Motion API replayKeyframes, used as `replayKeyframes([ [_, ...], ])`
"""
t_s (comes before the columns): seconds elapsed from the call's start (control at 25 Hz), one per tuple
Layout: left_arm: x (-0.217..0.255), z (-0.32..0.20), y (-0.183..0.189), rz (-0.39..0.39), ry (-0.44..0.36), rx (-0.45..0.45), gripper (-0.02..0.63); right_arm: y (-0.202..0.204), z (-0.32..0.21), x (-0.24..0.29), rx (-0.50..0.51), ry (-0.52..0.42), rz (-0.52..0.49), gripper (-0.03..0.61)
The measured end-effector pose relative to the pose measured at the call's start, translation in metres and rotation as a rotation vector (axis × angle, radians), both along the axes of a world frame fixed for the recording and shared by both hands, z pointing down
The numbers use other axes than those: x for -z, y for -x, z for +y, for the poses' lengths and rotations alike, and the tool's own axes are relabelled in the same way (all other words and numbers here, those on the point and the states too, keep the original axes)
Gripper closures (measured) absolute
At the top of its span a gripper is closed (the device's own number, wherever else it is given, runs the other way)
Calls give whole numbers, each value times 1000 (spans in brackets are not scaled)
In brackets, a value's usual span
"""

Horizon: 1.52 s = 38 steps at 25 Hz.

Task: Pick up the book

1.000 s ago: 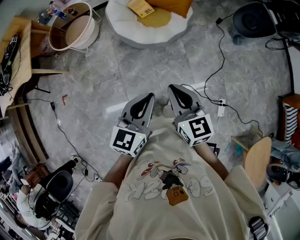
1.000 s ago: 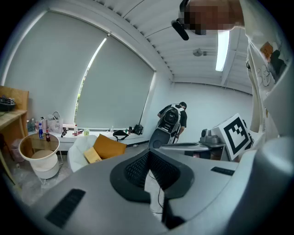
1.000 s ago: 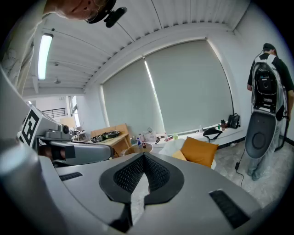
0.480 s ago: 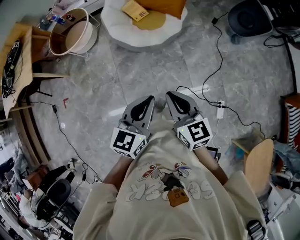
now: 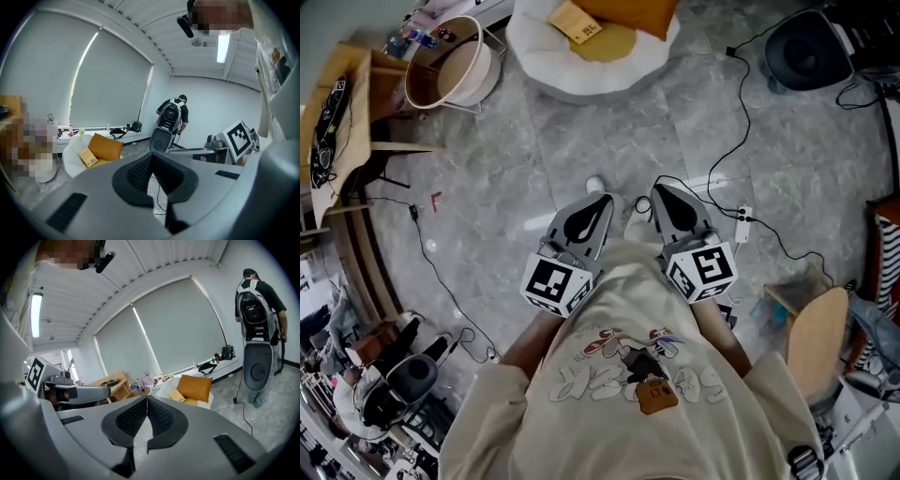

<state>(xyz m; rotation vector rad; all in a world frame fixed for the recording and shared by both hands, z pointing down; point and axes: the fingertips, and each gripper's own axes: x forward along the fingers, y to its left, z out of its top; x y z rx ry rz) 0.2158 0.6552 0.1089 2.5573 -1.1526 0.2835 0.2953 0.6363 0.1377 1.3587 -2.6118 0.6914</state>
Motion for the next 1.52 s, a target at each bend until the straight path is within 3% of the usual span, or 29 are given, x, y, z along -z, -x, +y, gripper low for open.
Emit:
replayKeyframes([
  [0.24, -2, -13, 5, -2, 1, -28, 618, 2, -13, -2, -7, 5, 8, 554],
  [0.56, -10, -82, 30, 49, 16, -14, 618, 27, -75, -6, -2, 25, 29, 554],
  [1.2, -4, -281, 170, 157, 36, 31, 618, 151, -286, 24, -41, -39, 81, 554],
  [1.36, 4, -312, 184, 141, -13, 9, 618, 170, -313, 27, -29, -62, 87, 554],
  [1.52, 5, -333, 195, 158, 0, 27, 618, 175, -341, 36, -29, -82, 105, 554],
])
